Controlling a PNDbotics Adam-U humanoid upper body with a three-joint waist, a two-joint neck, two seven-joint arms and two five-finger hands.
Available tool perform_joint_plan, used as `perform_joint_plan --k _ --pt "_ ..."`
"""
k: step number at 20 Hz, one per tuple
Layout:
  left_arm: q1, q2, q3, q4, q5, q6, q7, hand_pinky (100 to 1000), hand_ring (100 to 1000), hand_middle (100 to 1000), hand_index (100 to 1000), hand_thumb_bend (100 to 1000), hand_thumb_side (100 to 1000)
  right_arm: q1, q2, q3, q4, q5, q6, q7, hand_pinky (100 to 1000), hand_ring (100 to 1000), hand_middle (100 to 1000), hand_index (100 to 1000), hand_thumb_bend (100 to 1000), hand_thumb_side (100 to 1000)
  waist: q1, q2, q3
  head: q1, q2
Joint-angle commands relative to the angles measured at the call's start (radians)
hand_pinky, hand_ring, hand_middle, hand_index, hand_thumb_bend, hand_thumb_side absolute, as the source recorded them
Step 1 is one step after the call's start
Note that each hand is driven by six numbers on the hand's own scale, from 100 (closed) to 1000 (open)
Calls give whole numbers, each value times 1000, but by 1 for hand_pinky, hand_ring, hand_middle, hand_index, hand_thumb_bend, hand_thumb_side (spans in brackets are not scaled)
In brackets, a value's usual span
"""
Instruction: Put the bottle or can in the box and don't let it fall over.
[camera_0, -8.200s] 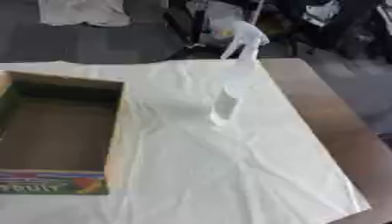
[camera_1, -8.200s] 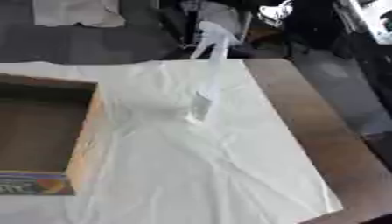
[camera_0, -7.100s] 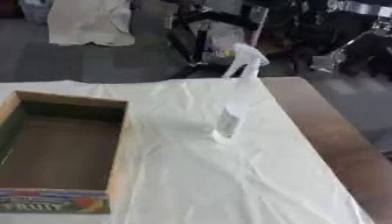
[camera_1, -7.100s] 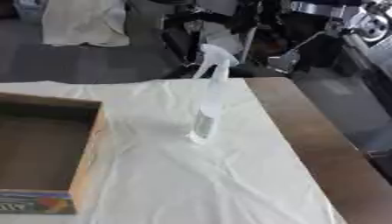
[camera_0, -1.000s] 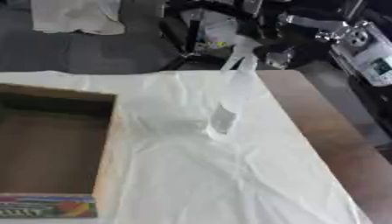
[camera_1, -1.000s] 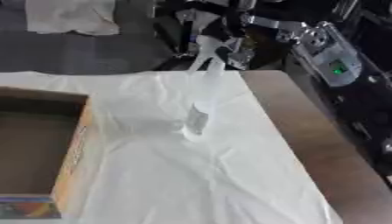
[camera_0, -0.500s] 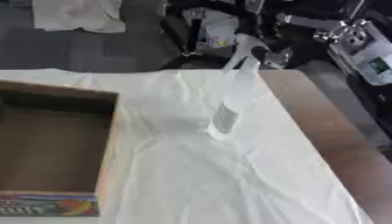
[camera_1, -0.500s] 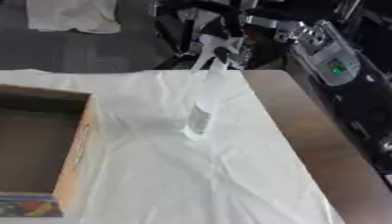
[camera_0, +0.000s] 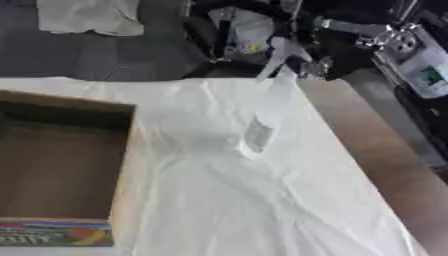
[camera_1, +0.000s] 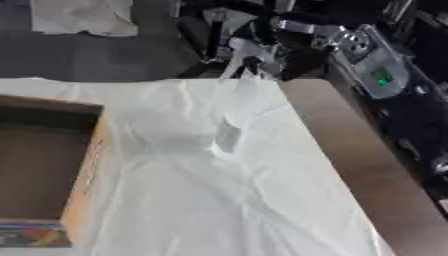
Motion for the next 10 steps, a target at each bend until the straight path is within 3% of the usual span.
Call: perform_joint_plan --k 1,6,10 --pt "-7 0 -1 -9 -1 -1 -5 861 818 765 802 172 853 -20 -26 -11 -3 -9 8 8 759 707 701 827 100 247 1 -17 -2 -1 -2" --pt "-7 1 -2 -8 -1 -1 -8 862 819 765 802 172 855 -23 -23 -12 -2 -21 25 21 730 640 699 824 100 191 2 -18 -3 1 -3" --pt "-6 1 -5 -6 -2 0 -14 862 819 766 802 172 856 -27 -25 -14 -4 -31 35 23 740 641 709 827 100 214 3 -18 -5 2 -2"
